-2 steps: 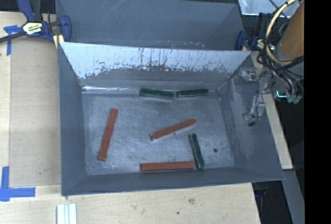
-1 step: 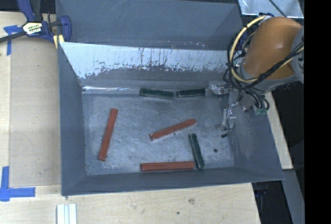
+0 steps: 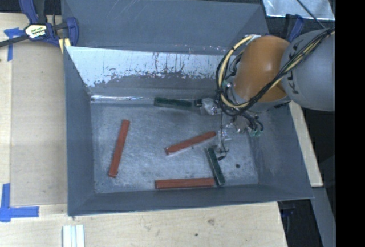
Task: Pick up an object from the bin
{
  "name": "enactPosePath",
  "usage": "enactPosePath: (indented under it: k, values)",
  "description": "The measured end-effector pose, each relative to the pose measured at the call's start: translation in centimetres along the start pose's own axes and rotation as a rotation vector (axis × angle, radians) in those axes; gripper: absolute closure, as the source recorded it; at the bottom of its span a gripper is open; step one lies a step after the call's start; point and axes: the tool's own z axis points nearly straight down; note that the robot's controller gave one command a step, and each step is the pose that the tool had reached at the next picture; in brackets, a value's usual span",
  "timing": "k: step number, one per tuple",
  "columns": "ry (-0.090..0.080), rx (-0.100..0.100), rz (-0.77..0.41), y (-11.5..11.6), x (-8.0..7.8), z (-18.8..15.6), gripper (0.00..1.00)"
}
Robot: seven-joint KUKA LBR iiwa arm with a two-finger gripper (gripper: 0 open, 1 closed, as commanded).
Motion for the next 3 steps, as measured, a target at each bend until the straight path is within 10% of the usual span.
enactPosePath:
  k: [1,2,3]
  values:
    - [-0.002,0.004,-0.088,1.8,3.8,-0.4,0.0]
    - [-0.006,0.005,-0.09,1.7,3.7,-0.4,1.0]
    - [-0.006,0.007,-0.889,-1.7,1.7,-0.4,1.0]
